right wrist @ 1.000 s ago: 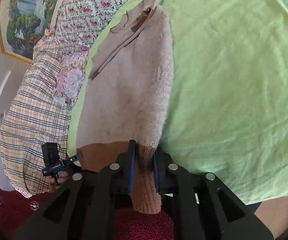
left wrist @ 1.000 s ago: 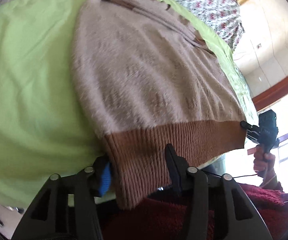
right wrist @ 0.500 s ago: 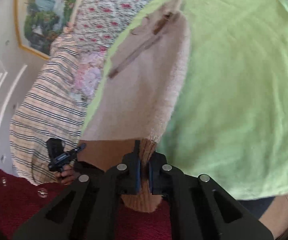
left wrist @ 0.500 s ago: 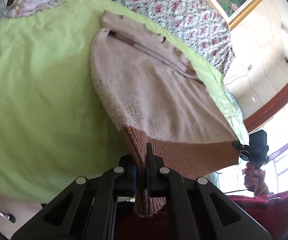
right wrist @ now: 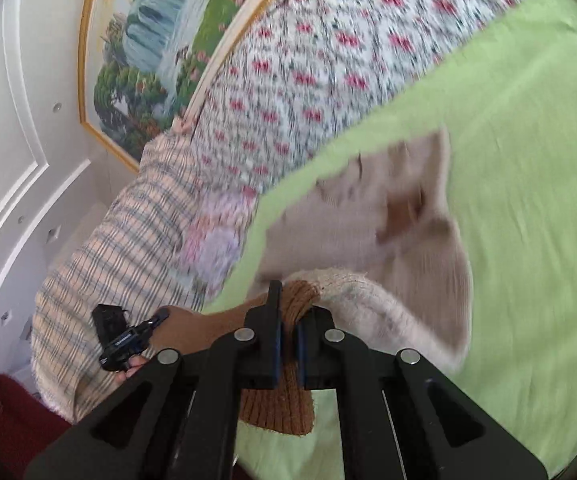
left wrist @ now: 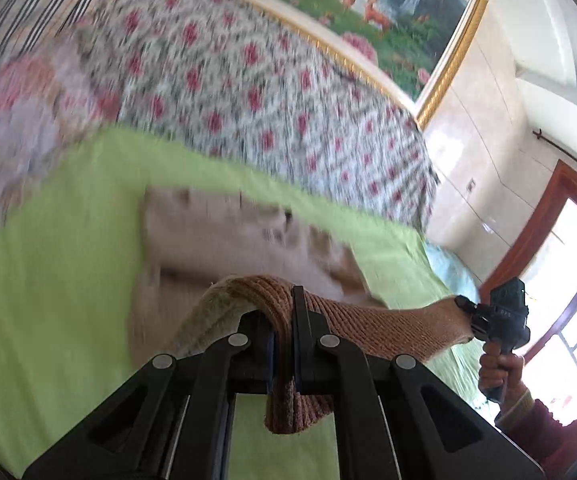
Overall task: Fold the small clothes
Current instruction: 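Lift the hem with both tools and fold it toward the collar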
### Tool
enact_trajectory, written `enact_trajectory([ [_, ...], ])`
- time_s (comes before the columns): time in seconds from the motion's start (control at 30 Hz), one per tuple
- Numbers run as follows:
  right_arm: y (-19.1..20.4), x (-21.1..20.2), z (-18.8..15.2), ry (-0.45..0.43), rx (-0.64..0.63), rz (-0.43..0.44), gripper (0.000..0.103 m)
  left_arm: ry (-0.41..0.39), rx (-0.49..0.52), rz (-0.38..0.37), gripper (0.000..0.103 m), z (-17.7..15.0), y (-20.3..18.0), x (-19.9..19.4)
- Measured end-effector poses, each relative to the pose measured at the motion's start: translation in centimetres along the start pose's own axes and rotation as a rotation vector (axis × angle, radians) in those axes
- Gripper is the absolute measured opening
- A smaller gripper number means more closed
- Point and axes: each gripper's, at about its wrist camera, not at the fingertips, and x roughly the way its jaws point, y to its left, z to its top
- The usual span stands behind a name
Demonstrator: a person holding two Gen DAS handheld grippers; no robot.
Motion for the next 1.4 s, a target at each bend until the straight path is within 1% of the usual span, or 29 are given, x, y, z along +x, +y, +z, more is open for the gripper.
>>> enact_trajectory([
  [0.07,-0.9,1.9,2.2,-0.011,0.006,-0.016,0.007,-0.018,0.005,0.015,0.004,2.6,0.6,2.4],
  [0.13,-1.8,4.2,4.5,-0.016,0.008,-0.052,0.007,-0.015,0.000,0.024,0.004,4.7,1.6,5.2],
  [0.23,-3.7,7.6,7.3,-0.009,0.013,-0.114,0.007,0.023,-0.007,0.069,0.004,7.3,3.8,10.6],
  [0.27,-4.4,8.7,8.0,-0.003,0.020,-0.140,0.007,0.048,-0.019,0.087,0.004,8.0,5.1,13.0],
  [0.33,-6.4,11.1,9.0,0.017,0.059,-0.199,0.007,0.084,-0.040,0.114,0.004,8.5,6.9,16.0],
  [0.47,-9.8,14.8,9.5,0.067,0.102,-0.276,0.007,0.162,-0.086,0.163,0.005,8.4,10.7,21.8],
  [0.6,-12.5,17.6,8.9,0.124,0.107,-0.360,0.007,0.214,-0.103,0.196,0.005,7.3,13.0,25.4],
  [0.67,-13.3,18.4,8.7,0.150,0.110,-0.388,0.008,0.233,-0.104,0.204,0.006,6.7,13.6,26.3],
  [0.7,-13.7,18.6,8.6,0.163,0.121,-0.399,0.009,0.248,-0.100,0.212,0.010,6.4,13.9,26.7],
  [0.77,-13.7,18.4,8.7,0.166,0.140,-0.396,0.010,0.271,-0.108,0.210,0.012,5.9,14.1,26.8],
  [0.8,-13.4,17.9,8.8,0.160,0.149,-0.393,0.013,0.277,-0.115,0.205,0.020,5.6,14.1,26.5],
  [0.83,-13.0,17.1,8.9,0.142,0.154,-0.389,0.019,0.279,-0.121,0.198,0.025,5.4,13.9,25.9],
  [0.87,-12.4,16.2,9.1,0.119,0.148,-0.391,0.022,0.276,-0.118,0.187,0.032,5.1,13.4,24.9],
  [0.9,-11.4,14.8,9.2,0.077,0.127,-0.405,0.029,0.275,-0.113,0.176,0.038,4.8,12.9,24.1],
  [0.97,-9.3,13.2,8.9,0.020,0.074,-0.445,0.036,0.276,-0.085,0.140,0.042,3.8,11.1,22.3],
  [1.0,-7.9,12.6,8.4,0.008,0.030,-0.442,0.037,0.285,-0.064,0.125,0.044,3.2,10.1,21.6],
  [1.03,-6.3,12.5,7.6,0.029,-0.031,-0.403,0.037,0.289,-0.045,0.109,0.046,2.6,9.0,21.2],
  [1.07,-5.1,13.0,7.0,0.059,-0.067,-0.370,0.037,0.299,-0.026,0.081,0.052,1.8,7.7,20.9],
  [1.1,-3.6,14.2,5.8,0.137,-0.125,-0.316,0.037,0.320,-0.007,0.056,0.057,1.2,6.4,21.1],
  [1.13,-2.8,15.2,4.8,0.194,-0.161,-0.286,0.037,0.355,0.023,0.035,0.057,0.5,5.0,21.9],
  [1.2,-1.3,18.3,2.7,0.337,-0.235,-0.231,0.037,0.399,0.075,0.033,0.057,-0.1,2.9,23.6],
  [1.23,-0.8,20.1,1.8,0.411,-0.272,-0.228,0.037,0.431,0.116,0.042,0.057,-0.4,2.1,24.9],
  [1.3,-1.1,22.6,0.9,0.495,-0.324,-0.272,0.037,0.464,0.162,0.068,0.057,-0.3,2.0,26.8],
  [1.33,-2.0,23.7,1.2,0.519,-0.332,-0.307,0.036,0.474,0.166,0.077,0.057,-0.1,2.2,27.5],
  [1.4,-3.4,24.5,2.5,0.501,-0.328,-0.368,0.035,0.475,0.160,0.103,0.051,1.1,3.8,28.7],
])
